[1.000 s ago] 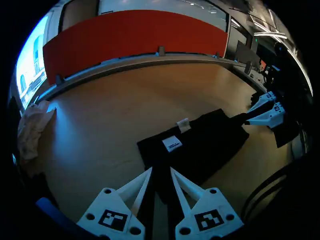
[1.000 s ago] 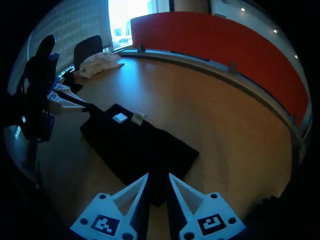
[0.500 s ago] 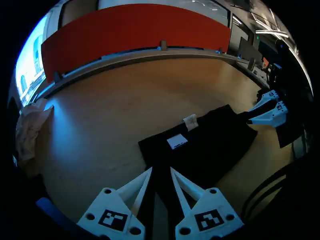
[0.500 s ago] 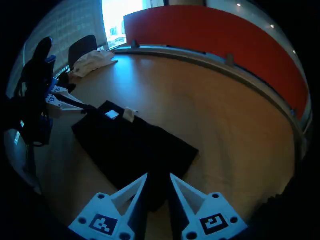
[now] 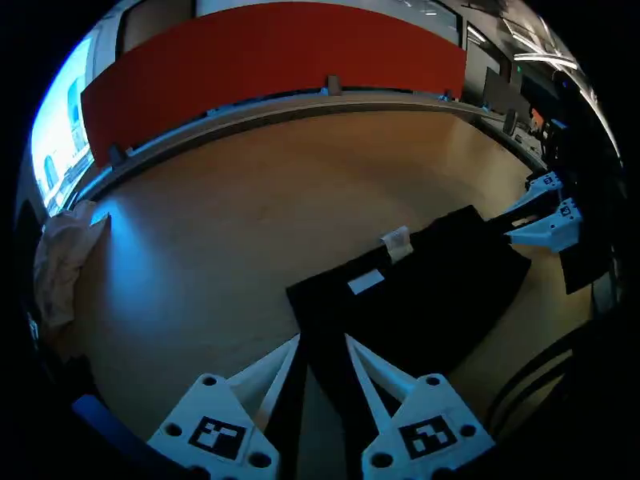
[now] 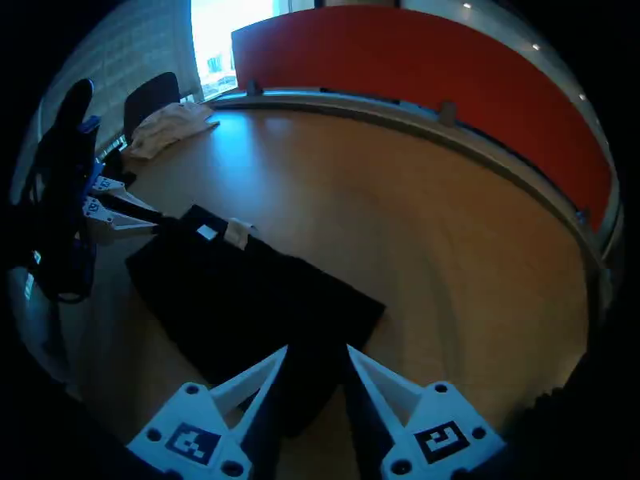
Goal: Fold towel
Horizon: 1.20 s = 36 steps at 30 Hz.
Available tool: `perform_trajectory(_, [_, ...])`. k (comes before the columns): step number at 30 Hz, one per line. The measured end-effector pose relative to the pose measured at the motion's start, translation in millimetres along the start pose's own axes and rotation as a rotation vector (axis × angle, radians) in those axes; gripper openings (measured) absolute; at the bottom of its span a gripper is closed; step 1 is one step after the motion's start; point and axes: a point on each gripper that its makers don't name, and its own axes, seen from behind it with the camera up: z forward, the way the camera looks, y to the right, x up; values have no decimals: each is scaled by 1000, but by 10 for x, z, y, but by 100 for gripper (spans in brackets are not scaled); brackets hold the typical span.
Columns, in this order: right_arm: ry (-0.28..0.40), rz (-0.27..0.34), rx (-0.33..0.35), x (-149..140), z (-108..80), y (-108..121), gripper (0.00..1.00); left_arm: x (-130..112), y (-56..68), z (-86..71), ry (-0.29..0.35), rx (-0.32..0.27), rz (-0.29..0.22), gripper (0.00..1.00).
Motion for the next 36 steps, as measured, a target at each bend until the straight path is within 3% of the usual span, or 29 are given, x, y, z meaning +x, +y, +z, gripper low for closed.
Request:
perform_trajectory(4, [0,0,-23,2,15,63,60,26,-54,16,2,16,1,28])
perform_trajectory(20, [40,-6,-100,208,29,307,70,143,-210,56,9,62,7,36])
perform_trajectory(24, [54,-11,-123,256,10,381,80,171,-237,48,13,68,1,38])
perform_trajectory(27, [60,-19,-130,258,-12,405,99,165,-236,40,11,65,-7,55])
perform_trajectory(36, [66,-17,-126,213,-83,386,100,148,-209,2,14,49,-21,92])
